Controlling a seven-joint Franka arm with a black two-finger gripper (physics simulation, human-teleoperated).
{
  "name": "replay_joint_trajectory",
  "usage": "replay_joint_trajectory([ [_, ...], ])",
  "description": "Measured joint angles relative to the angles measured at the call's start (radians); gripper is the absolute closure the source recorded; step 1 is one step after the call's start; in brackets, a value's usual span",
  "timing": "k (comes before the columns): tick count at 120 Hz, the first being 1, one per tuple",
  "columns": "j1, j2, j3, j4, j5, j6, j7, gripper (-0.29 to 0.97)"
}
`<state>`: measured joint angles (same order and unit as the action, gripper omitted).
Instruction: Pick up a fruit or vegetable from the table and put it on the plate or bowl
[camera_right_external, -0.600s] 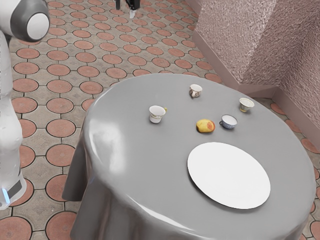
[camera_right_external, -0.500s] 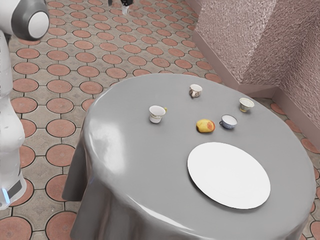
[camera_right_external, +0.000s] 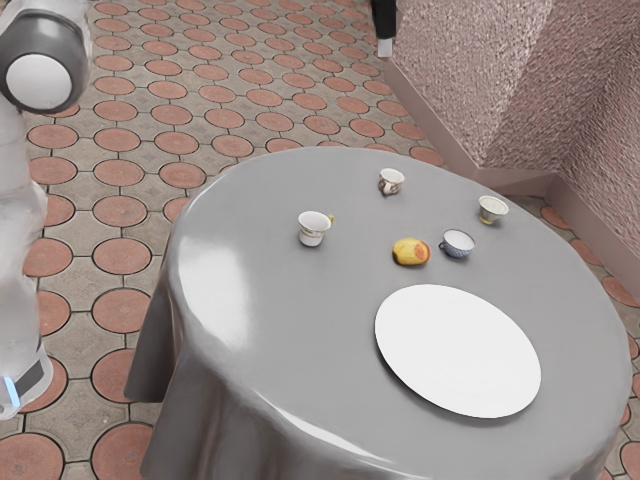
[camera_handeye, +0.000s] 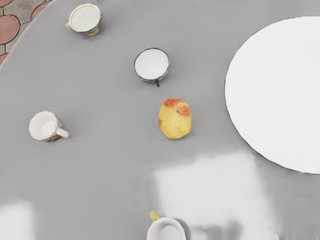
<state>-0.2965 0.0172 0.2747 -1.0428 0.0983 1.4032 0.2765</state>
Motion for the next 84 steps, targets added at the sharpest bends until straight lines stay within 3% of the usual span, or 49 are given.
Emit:
replay_joint_trajectory([
  [14, -0.293, 0.006, 0.000, -0.111, -0.003, -0.005, 0.010, 0.02],
  [23, -0.419, -0.052, 0.005, -0.325, -0.011, 0.056, 0.021, 0.02],
  [28, -0.429, -0.075, 0.007, -0.431, -0.014, 0.104, 0.027, 0.02],
  [33, -0.318, -0.091, 0.009, -0.509, -0.017, 0.151, 0.032, 0.03],
  [45, 0.166, -0.072, 0.054, -0.572, -0.021, 0.233, 0.044, 0.03],
  [54, 0.416, -0.048, 0.074, -0.571, -0.022, 0.271, 0.054, 0.02],
  [64, 0.602, -0.035, 0.072, -0.567, -0.022, 0.301, 0.064, 0.02],
  [84, 0.856, -0.021, 0.038, -0.558, -0.022, 0.332, 0.080, 0.02],
])
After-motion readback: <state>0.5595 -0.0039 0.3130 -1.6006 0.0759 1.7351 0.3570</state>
